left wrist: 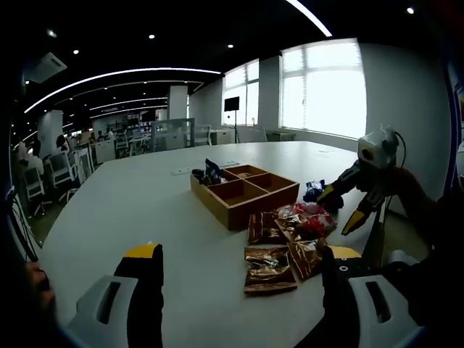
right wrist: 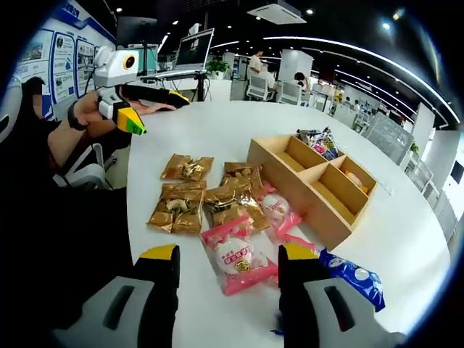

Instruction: Pick up the scattered marshmallows, QQ candies, Oreo cookies, and mixed nuts on the table and sort them into separate containers

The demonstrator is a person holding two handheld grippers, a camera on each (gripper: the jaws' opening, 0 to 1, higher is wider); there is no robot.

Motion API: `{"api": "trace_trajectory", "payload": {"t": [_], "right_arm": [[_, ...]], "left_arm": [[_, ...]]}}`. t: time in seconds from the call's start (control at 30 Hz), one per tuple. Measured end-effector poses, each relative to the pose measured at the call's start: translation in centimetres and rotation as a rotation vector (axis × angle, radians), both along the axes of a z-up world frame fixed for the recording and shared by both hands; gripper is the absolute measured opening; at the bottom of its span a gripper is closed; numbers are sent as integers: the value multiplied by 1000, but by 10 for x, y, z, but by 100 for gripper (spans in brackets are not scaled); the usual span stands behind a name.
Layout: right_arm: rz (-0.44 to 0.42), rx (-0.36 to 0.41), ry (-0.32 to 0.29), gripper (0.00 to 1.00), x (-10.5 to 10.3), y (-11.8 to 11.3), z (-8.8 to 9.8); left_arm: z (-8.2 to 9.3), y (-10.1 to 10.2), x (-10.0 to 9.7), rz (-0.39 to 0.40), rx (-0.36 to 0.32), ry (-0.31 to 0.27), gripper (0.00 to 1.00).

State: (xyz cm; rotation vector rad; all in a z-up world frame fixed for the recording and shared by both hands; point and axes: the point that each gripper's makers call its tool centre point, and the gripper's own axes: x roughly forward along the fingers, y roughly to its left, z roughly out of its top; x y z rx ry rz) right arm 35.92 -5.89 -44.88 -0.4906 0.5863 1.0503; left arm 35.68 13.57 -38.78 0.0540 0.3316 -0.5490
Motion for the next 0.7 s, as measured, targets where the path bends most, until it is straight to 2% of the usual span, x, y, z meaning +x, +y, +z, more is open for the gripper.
{"api": "trace_trajectory", "payload": {"t": [0.27, 0.7], "right_arm": [[19, -15, 16, 45, 4, 5, -10], [2, 1, 41, 34, 10, 4, -17]], "left_arm": [[-3, 0, -1, -2, -1, 6, 93], [-6, -1, -2, -8, 1, 12, 92]]}}
